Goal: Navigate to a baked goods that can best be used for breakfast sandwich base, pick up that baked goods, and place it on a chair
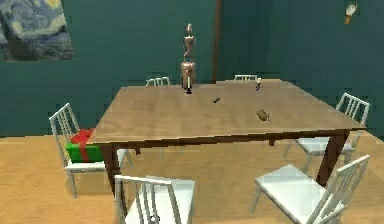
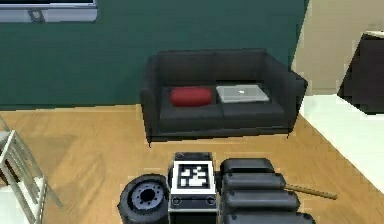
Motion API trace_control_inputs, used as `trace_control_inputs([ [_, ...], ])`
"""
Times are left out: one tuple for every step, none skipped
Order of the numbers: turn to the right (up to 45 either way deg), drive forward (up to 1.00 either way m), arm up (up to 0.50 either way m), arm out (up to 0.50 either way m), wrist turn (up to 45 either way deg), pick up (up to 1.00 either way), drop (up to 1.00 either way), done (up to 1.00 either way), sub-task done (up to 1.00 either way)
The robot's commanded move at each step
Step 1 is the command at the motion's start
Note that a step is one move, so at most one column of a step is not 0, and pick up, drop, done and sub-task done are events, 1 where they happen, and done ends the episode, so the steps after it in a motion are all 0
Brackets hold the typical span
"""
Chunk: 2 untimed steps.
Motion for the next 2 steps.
trace_control_inputs([
  [36.0, 0.00, 0.00, 0.00, 0.0, 0.00, 0.00, 0.00, 0.00],
  [0.0, 0.40, 0.00, 0.00, 0.0, 0.00, 0.00, 0.00, 0.00],
])
